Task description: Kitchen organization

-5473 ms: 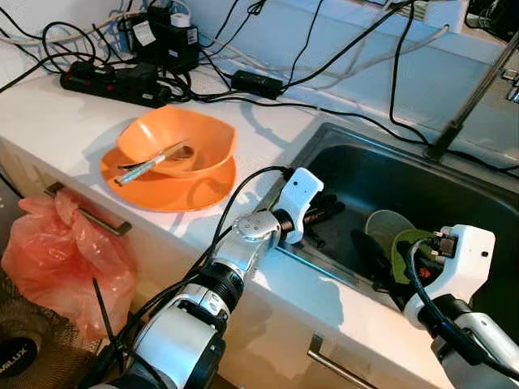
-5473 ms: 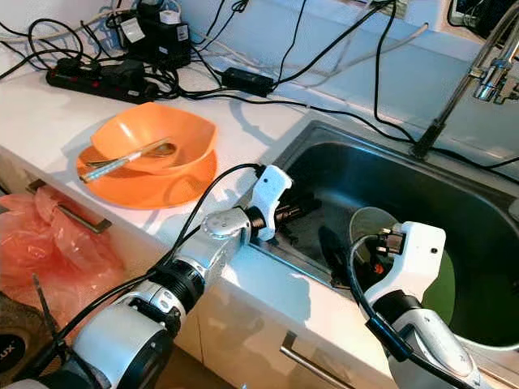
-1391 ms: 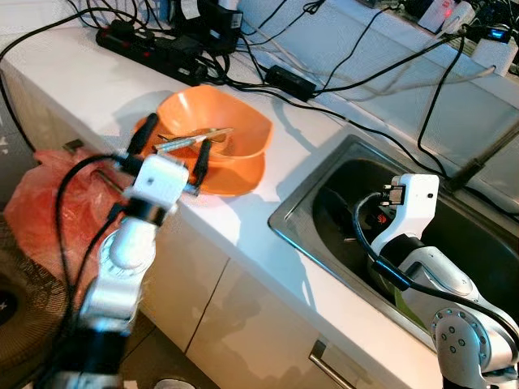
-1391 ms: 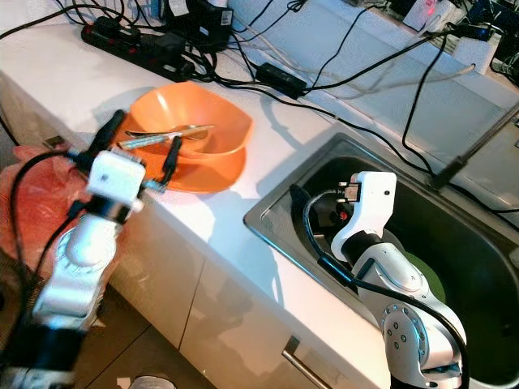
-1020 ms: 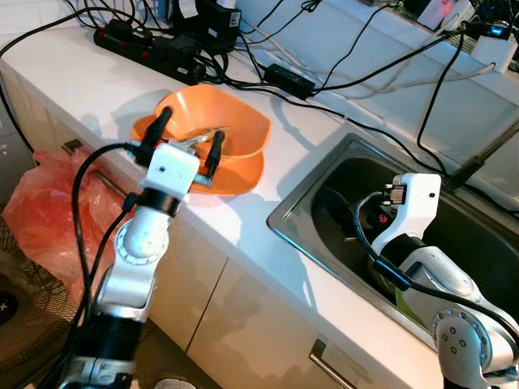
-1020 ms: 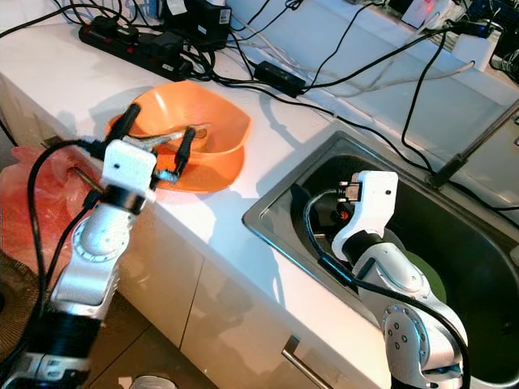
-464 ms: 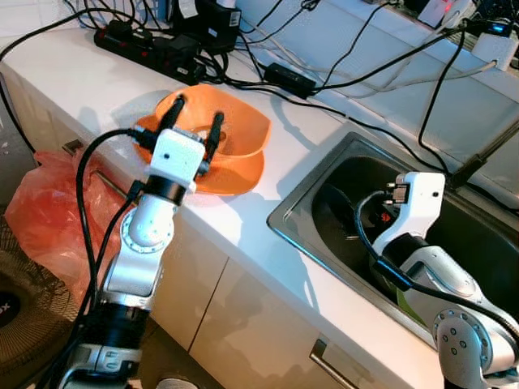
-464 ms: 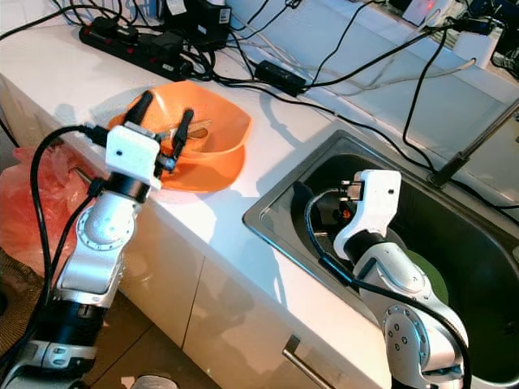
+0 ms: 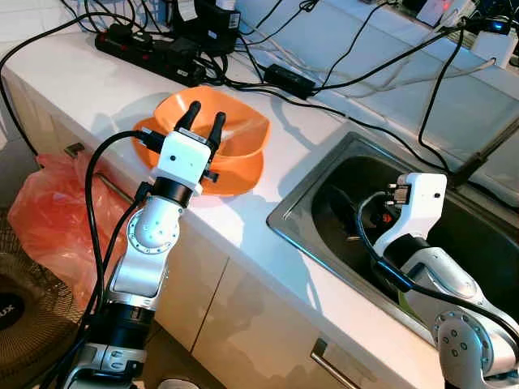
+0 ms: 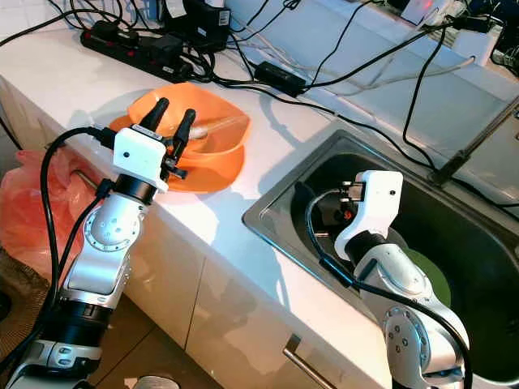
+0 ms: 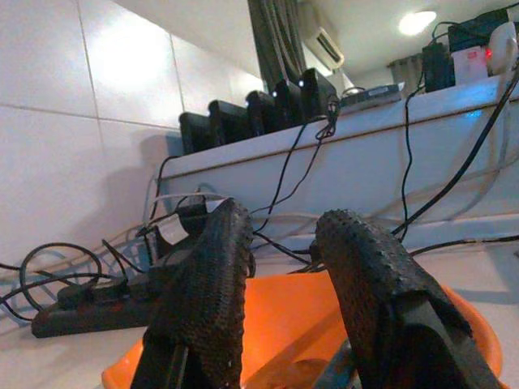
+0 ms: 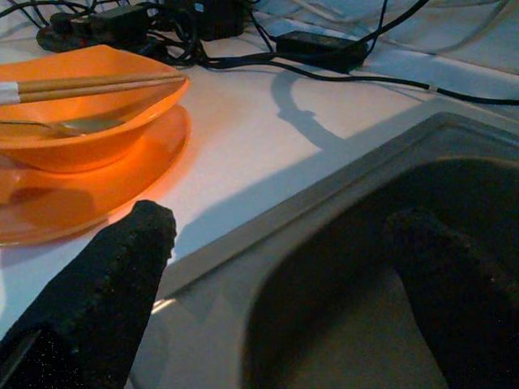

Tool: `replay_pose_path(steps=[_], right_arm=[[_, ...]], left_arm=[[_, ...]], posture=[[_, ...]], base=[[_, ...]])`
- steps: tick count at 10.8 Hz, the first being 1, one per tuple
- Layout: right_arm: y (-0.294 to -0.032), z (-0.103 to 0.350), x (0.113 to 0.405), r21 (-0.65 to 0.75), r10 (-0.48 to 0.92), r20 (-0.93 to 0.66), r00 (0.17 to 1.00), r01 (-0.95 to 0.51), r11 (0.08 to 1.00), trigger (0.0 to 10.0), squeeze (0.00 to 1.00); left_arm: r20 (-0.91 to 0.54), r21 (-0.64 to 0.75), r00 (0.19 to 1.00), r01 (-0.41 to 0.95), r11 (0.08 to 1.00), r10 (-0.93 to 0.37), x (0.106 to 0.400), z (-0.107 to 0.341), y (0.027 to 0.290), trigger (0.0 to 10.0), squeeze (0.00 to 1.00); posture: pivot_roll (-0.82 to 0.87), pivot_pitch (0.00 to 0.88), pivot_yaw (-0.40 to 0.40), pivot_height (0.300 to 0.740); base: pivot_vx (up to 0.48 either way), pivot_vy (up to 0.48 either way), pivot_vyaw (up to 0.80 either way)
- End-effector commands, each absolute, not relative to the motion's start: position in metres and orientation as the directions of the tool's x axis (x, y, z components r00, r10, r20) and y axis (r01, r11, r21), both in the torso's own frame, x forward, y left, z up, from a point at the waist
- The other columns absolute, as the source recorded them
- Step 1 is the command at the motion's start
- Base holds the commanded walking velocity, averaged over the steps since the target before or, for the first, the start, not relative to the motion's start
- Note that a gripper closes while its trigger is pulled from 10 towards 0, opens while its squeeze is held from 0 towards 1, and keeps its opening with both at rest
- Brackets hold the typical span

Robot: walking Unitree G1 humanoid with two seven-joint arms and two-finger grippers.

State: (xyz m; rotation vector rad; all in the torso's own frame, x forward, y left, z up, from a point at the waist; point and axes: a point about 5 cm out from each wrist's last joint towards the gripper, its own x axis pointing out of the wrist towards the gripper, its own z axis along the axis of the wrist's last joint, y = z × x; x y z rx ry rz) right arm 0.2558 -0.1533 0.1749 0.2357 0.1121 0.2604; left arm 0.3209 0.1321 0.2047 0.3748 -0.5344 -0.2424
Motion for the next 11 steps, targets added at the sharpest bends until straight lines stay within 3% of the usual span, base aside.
replay_pose_path(steps=[1, 4, 11], right_arm=[[-0.164, 0.177, 0.253, 0.224, 0.217, -0.069, 0.974, -0.197, 0.955, 10.0, 0.0], [-0.165, 0.177, 0.253, 0.231, 0.209, -0.065, 0.976, -0.189, 0.955, 10.0, 0.0], [-0.172, 0.182, 0.244, 0.268, 0.064, 0.011, 0.998, -0.065, 0.961, 10.0, 0.0]], left_arm=[[0.434, 0.409, 0.828, 0.169, 0.897, -0.354, 0.322, 0.203, 0.122, 0.0, 0.0], [0.443, 0.394, 0.815, 0.198, 0.898, -0.374, 0.323, 0.206, 0.114, 0.0, 0.0], [0.465, 0.412, 0.72, 0.339, 0.846, -0.515, 0.342, 0.228, 0.083, 0.0, 0.0]], posture=[[0.29, 0.019, -0.227, 0.74], [0.29, 0.017, -0.22, 0.74], [0.24, 0.0, -0.088, 0.74]], base=[[0.0, 0.0, 0.0], [0.0, 0.0, 0.0], [0.0, 0.0, 0.0]])
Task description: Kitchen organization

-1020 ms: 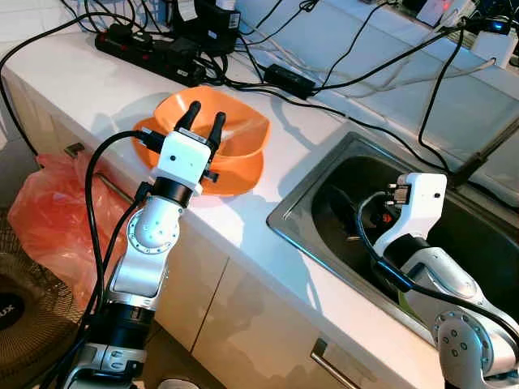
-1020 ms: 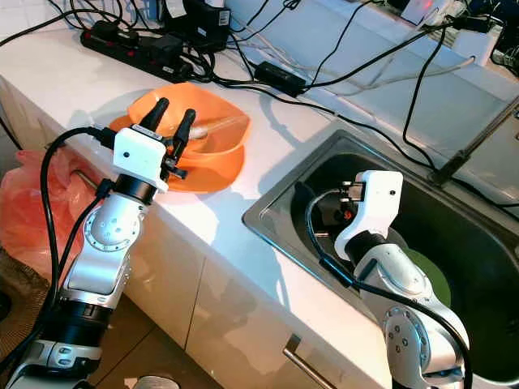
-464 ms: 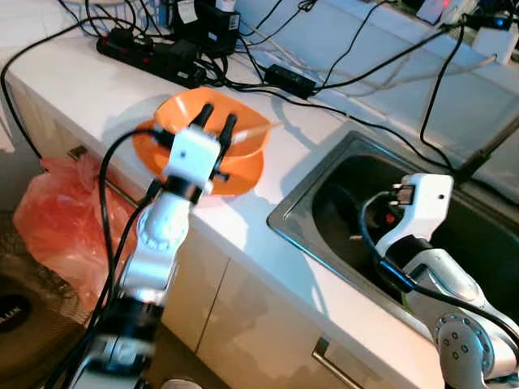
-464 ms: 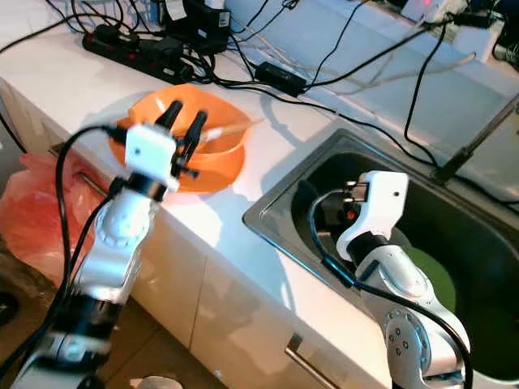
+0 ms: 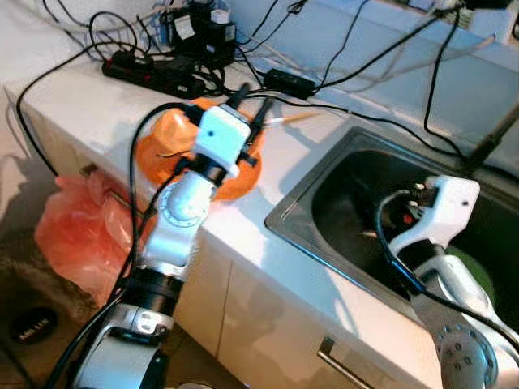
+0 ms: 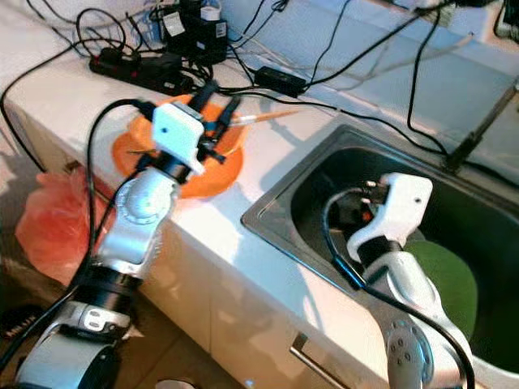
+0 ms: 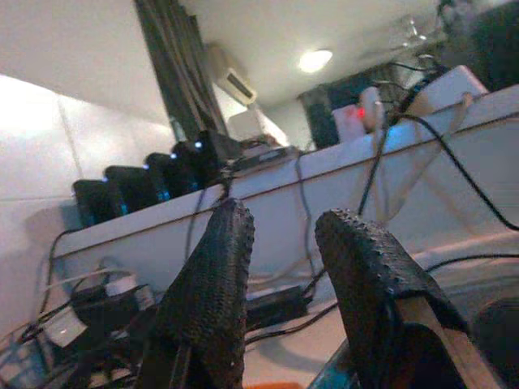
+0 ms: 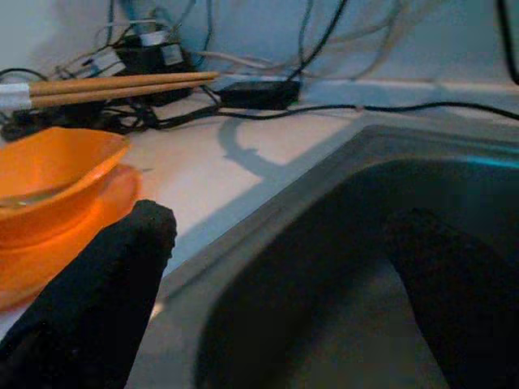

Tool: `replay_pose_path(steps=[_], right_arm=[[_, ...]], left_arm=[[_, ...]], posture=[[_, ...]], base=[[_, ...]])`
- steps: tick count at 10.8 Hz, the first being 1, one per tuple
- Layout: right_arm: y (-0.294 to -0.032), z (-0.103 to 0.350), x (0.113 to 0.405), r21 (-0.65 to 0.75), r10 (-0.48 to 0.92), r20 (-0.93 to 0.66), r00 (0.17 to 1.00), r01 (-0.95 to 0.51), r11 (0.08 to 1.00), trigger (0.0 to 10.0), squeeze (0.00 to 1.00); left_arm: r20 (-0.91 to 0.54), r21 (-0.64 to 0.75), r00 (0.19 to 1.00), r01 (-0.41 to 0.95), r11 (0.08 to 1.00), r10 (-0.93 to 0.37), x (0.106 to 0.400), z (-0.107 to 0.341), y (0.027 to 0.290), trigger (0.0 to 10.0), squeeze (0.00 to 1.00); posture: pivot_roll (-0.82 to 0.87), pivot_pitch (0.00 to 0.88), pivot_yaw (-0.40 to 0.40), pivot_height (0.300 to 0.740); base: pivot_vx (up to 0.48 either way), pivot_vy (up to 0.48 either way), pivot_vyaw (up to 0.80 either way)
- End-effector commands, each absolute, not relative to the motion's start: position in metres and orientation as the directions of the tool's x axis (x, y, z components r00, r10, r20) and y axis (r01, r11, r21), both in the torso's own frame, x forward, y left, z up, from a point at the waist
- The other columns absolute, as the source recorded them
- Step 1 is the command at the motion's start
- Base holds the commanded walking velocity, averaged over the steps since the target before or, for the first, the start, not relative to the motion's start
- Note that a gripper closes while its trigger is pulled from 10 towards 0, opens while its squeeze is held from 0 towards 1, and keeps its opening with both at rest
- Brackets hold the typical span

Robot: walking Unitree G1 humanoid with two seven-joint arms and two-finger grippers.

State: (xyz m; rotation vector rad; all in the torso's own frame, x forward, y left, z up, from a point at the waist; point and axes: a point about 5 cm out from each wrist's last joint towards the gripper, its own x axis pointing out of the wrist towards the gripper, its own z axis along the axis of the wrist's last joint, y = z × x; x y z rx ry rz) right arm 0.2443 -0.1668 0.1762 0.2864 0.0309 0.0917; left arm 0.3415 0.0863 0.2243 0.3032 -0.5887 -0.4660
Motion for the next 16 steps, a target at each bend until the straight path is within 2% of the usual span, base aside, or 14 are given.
replay_pose_path(steps=[1, 5, 8, 10, 11, 12, 13, 14, 16], right_arm=[[-0.175, 0.183, 0.24, 0.267, 0.036, 0.021, 0.999, -0.041, 0.963, 10.0, 0.0], [-0.185, 0.185, 0.231, 0.281, -0.045, 0.032, 0.998, 0.034, 0.959, 10.0, 0.0], [-0.2, 0.183, 0.226, 0.513, -0.168, 0.088, 0.982, 0.099, 0.852, 10.0, 0.0], [-0.22, 0.193, 0.229, 0.68, -0.312, 0.151, 0.938, 0.13, 0.721, 10.0, 0.0], [-0.221, 0.191, 0.228, 0.679, -0.317, 0.14, 0.938, 0.142, 0.72, 10.0, 0.0], [-0.22, 0.181, 0.227, 0.717, -0.362, 0.093, 0.928, 0.19, 0.671, 10.0, 0.12], [-0.218, 0.176, 0.228, 0.727, -0.359, 0.077, 0.93, 0.194, 0.659, 10.0, 0.27], [-0.215, 0.175, 0.232, 0.741, -0.349, 0.071, 0.935, 0.184, 0.646, 10.0, 0.0], [-0.215, 0.162, 0.239, 0.806, -0.352, 0.011, 0.936, 0.2, 0.557, 10.0, 0.0]], left_arm=[[0.47, 0.408, 0.702, 0.365, 0.836, -0.536, 0.342, 0.228, 0.076, 0.0, 0.0], [0.526, 0.37, 0.623, 0.446, 0.815, -0.579, 0.344, 0.242, 0.04, 0.0, 0.0], [0.456, 0.189, 0.643, 0.605, 0.773, -0.615, 0.352, 0.235, 0.017, 0.0, 0.0], [0.337, -0.025, 0.652, 0.727, 0.686, -0.679, 0.355, 0.212, 0.001, 0.0, 0.0], [0.305, -0.089, 0.658, 0.739, 0.668, -0.688, 0.355, 0.206, -0.002, 0.0, 0.0], [0.282, -0.209, 0.656, 0.755, 0.622, -0.7, 0.356, 0.204, -0.008, 0.0, 0.0], [0.278, -0.26, 0.646, 0.763, 0.592, -0.711, 0.357, 0.206, -0.011, 0.0, 0.0], [0.275, -0.332, 0.645, 0.76, 0.559, -0.713, 0.359, 0.209, -0.014, 0.0, 0.0], [0.241, -0.486, 0.642, 0.729, 0.482, -0.727, 0.359, 0.208, -0.022, 0.0, 0.0]], posture=[[0.22, 0.0, -0.069, 0.74], [0.15, 0.0, -0.049, 0.74], [0.07, 0.0, -0.036, 0.74], [0.03, 0.0, -0.037, 0.74], [0.03, 0.0, -0.038, 0.74], [0.03, 0.0, -0.048, 0.74], [0.04, 0.0, -0.054, 0.74], [0.04, 0.0, -0.06, 0.74], [0.04, 0.0, -0.07, 0.74]], base=[[0.0, 0.0, 0.0], [0.0, 0.0, 0.0], [0.0, 0.0, 0.0], [0.0, 0.0, 0.0], [0.0, 0.0, 0.0], [0.0, 0.0, 0.0], [0.0, 0.0, 0.0], [0.0, 0.0, 0.0], [0.0, 0.0, 0.0]])
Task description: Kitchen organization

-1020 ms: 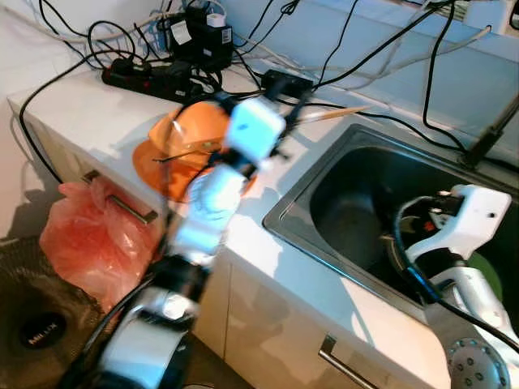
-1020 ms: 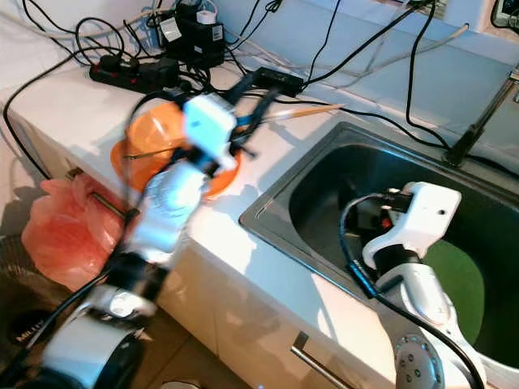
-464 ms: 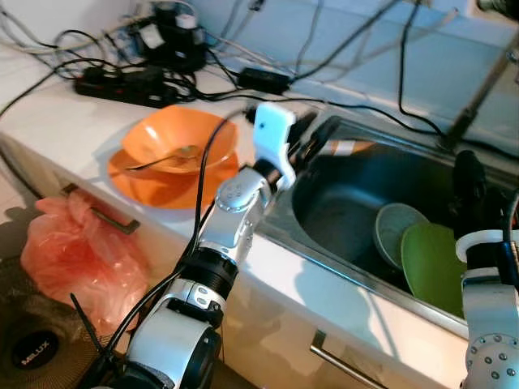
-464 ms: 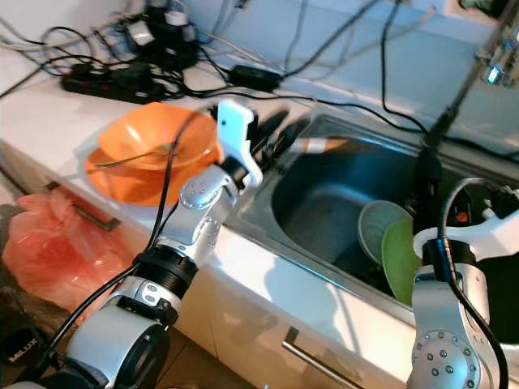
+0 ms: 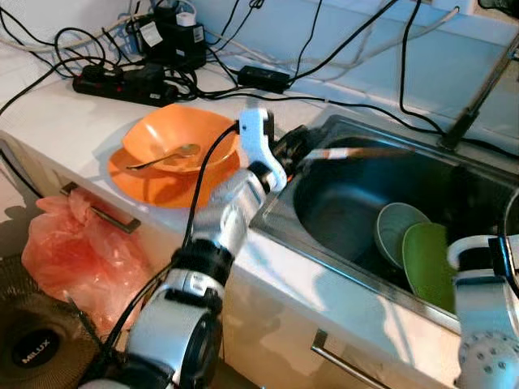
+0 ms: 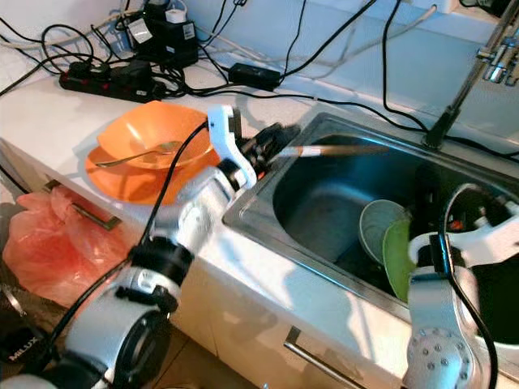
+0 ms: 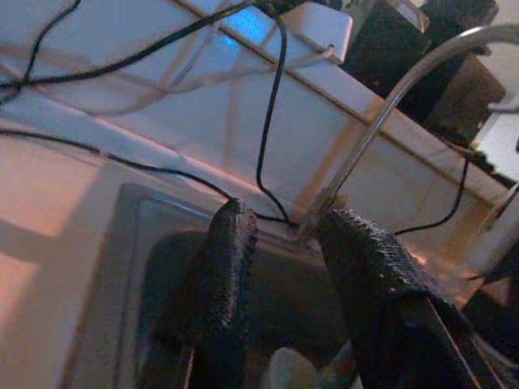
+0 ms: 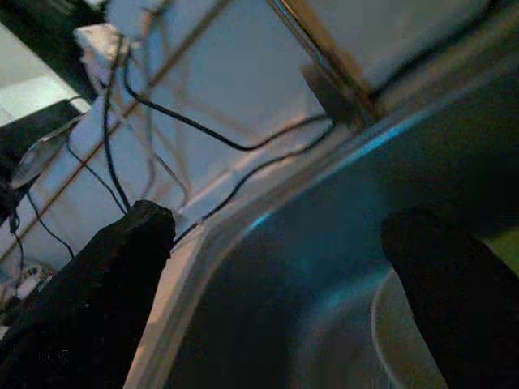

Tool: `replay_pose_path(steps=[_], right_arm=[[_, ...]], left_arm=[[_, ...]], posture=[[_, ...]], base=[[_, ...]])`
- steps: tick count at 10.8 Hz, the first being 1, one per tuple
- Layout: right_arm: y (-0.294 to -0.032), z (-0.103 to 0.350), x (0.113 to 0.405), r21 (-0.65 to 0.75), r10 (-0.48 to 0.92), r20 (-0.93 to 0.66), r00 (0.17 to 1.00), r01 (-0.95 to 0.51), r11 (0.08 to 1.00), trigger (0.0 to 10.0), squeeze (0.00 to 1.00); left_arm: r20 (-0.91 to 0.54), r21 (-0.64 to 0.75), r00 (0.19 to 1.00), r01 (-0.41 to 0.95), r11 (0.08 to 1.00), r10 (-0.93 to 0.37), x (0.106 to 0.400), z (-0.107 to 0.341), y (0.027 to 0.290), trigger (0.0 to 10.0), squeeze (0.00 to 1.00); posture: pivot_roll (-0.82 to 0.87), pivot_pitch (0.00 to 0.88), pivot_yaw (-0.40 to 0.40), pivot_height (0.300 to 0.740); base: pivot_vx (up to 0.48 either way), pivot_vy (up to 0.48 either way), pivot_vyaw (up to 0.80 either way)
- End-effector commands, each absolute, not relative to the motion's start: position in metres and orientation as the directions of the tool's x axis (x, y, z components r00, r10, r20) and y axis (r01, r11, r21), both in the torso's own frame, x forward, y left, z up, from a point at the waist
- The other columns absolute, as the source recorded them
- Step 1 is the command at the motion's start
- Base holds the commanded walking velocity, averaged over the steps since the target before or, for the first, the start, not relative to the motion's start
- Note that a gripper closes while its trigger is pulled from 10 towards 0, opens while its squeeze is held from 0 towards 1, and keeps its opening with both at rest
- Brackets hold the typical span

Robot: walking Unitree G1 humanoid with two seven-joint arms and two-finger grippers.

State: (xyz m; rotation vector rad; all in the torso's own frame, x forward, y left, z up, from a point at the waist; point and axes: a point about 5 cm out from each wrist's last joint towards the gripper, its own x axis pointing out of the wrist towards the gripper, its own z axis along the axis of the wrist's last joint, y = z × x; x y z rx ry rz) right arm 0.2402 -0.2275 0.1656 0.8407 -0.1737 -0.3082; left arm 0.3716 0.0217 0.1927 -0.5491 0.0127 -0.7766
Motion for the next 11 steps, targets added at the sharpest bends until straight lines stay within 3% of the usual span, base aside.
replay_pose_path(steps=[1, 2, 3, 4, 5, 9, 11], right_arm=[[-0.21, 0.159, 0.245, 0.85, -0.324, 0.009, 0.946, 0.164, 0.501, 10.0, 0.0], [-0.207, 0.157, 0.25, 0.881, -0.31, 0.009, 0.951, 0.139, 0.452, 10.0, 0.0], [-0.204, 0.149, 0.265, 0.95, -0.301, 0.002, 0.954, 0.093, 0.299, 10.0, 0.0], [-0.203, 0.149, 0.27, 0.964, -0.299, 0.016, 0.954, 0.066, 0.26, 10.0, 0.0], [-0.197, 0.15, 0.286, 0.967, -0.267, 0.022, 0.963, 0.048, 0.251, 10.0, 0.0], [-0.183, 0.141, 0.296, 0.973, -0.244, 0.011, 0.97, 0.046, 0.226, 10.0, 0.0], [-0.173, 0.151, 0.306, 0.97, -0.181, 0.086, 0.98, -0.04, 0.242, 10.0, 0.0]], left_arm=[[0.222, -0.556, 0.632, 0.708, 0.437, -0.743, 0.357, 0.206, -0.028, 0.0, 0.0], [0.217, -0.571, 0.622, 0.706, 0.419, -0.752, 0.356, 0.206, -0.031, 0.0, 0.0], [0.207, -0.592, 0.598, 0.707, 0.387, -0.775, 0.353, 0.205, -0.036, 0.0, 0.0], [0.2, -0.601, 0.593, 0.702, 0.38, -0.78, 0.352, 0.205, -0.037, 0.0, 0.0], [0.196, -0.609, 0.581, 0.703, 0.366, -0.79, 0.352, 0.209, -0.039, 0.0, 0.0], [0.208, -0.628, 0.584, 0.694, 0.35, -0.785, 0.357, 0.223, -0.037, 0.0, 0.0], [0.189, -0.663, 0.567, 0.676, 0.322, -0.802, 0.352, 0.219, -0.044, 0.0, 0.0]], posture=[[0.04, 0.0, -0.071, 0.74], [0.04, 0.0, -0.069, 0.74], [0.05, 0.0, -0.062, 0.74], [0.06, 0.0, -0.056, 0.74], [0.08, 0.0, -0.043, 0.74], [0.1, 0.0, -0.027, 0.74], [0.1, 0.0, -0.035, 0.74]], base=[[0.0, 0.0, 0.0], [0.0, 0.0, 0.0], [0.0, 0.0, 0.0], [0.0, 0.0, 0.0], [0.0, 0.0, 0.0], [0.0, 0.0, 0.0], [0.0, 0.0, 0.0]])
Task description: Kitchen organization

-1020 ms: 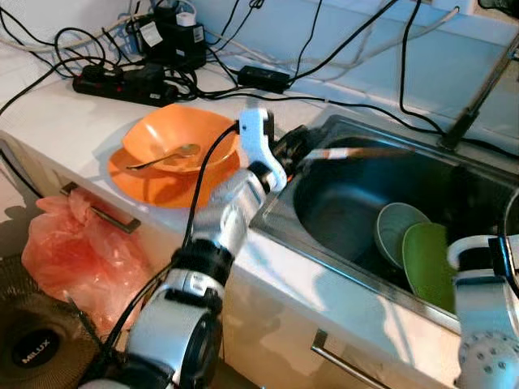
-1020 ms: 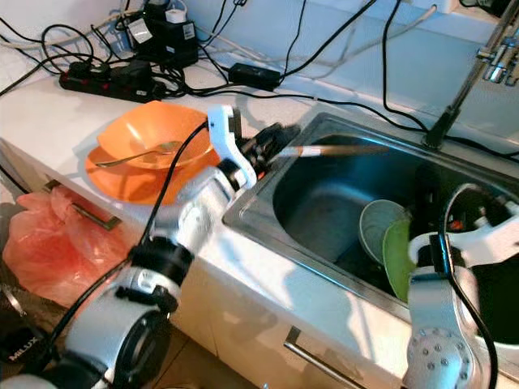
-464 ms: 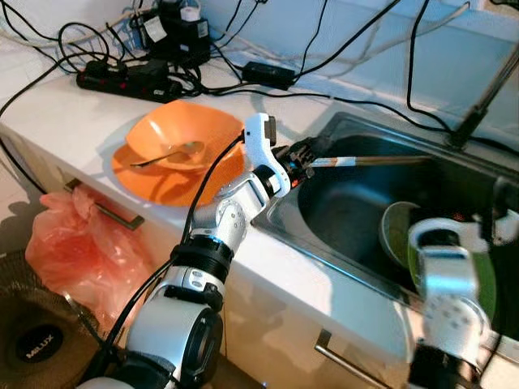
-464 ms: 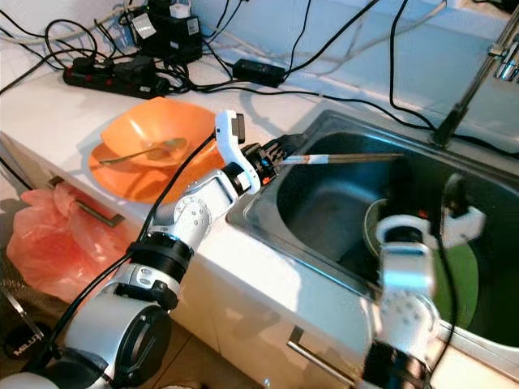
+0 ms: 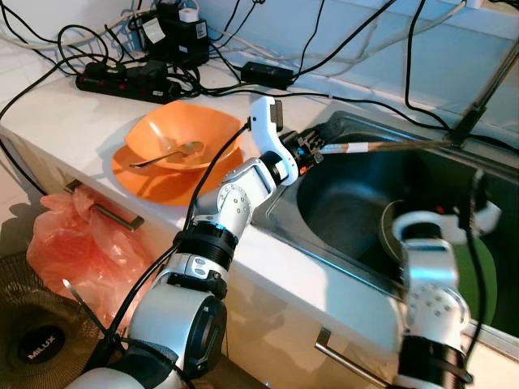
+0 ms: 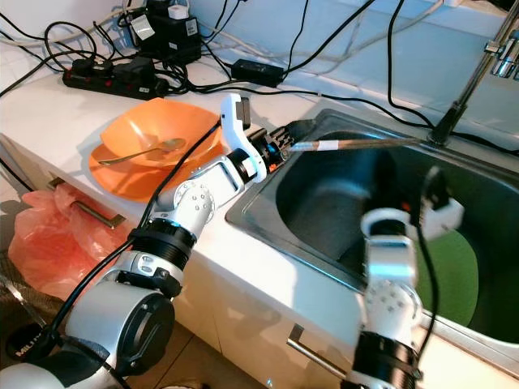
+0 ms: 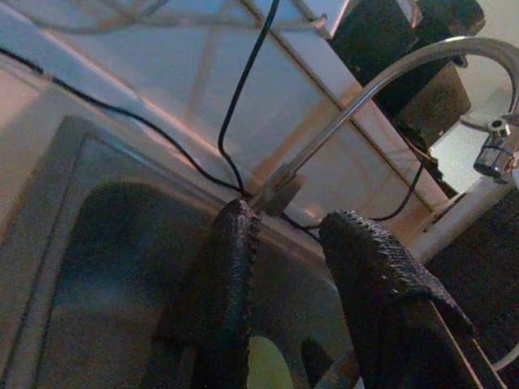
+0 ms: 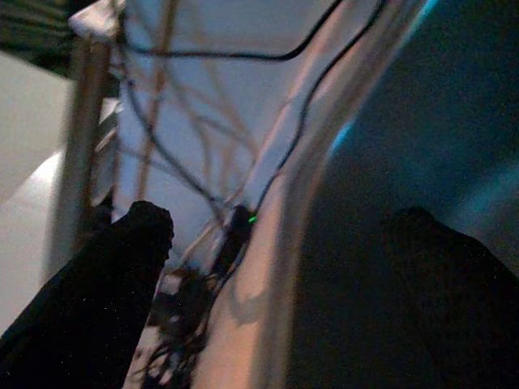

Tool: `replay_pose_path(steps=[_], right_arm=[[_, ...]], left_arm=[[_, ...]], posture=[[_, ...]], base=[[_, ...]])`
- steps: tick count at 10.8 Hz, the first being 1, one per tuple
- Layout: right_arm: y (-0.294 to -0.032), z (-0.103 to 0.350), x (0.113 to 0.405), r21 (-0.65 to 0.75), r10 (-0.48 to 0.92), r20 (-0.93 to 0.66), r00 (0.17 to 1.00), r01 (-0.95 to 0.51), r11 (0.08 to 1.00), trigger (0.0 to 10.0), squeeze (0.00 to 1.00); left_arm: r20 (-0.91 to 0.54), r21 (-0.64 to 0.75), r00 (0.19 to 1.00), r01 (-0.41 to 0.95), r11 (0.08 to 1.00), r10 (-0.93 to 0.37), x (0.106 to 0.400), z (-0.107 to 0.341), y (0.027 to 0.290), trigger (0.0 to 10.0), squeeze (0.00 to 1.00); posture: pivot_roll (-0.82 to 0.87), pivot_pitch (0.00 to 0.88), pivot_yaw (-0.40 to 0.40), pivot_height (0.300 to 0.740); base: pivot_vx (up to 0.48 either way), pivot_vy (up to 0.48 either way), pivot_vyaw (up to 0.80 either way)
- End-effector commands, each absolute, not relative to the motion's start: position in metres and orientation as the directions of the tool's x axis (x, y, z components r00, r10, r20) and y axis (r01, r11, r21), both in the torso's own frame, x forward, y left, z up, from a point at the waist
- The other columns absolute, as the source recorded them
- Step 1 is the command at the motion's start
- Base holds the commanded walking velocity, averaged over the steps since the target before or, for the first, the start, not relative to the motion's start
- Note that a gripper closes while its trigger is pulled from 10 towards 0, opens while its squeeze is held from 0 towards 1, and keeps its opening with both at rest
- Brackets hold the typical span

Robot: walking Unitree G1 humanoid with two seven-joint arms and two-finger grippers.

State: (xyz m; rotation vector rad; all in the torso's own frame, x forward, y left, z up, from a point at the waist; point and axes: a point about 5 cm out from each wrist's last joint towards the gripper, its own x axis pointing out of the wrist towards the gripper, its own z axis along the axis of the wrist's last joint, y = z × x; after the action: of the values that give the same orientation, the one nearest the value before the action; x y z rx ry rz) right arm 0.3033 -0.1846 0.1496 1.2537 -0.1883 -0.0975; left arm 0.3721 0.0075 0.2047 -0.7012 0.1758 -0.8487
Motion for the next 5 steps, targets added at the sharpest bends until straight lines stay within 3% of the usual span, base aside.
replay_pose_path(steps=[1, 5], right_arm=[[-0.1703, 0.16, 0.3096, 0.964, -0.151, 0.151, 0.977, -0.111, 0.242, 10.0, 0.0], [-0.1674, 0.1648, 0.3175, 0.962, -0.102, 0.223, 0.969, -0.202, 0.183, 10.0, 0.0]], left_arm=[[0.173, -0.687, 0.557, 0.659, 0.306, -0.812, 0.3488, 0.2145, -0.046, 0.0, 0.0], [0.155, -0.731, 0.546, 0.624, 0.276, -0.824, 0.3431, 0.21, -0.0476, 0.0, 0.0]], posture=[[0.1, 0.0, -0.046, 0.74], [0.11, 0.0, -0.085, 0.74]], base=[[0.0, 0.0, 0.0], [0.0, 0.0, 0.0]])
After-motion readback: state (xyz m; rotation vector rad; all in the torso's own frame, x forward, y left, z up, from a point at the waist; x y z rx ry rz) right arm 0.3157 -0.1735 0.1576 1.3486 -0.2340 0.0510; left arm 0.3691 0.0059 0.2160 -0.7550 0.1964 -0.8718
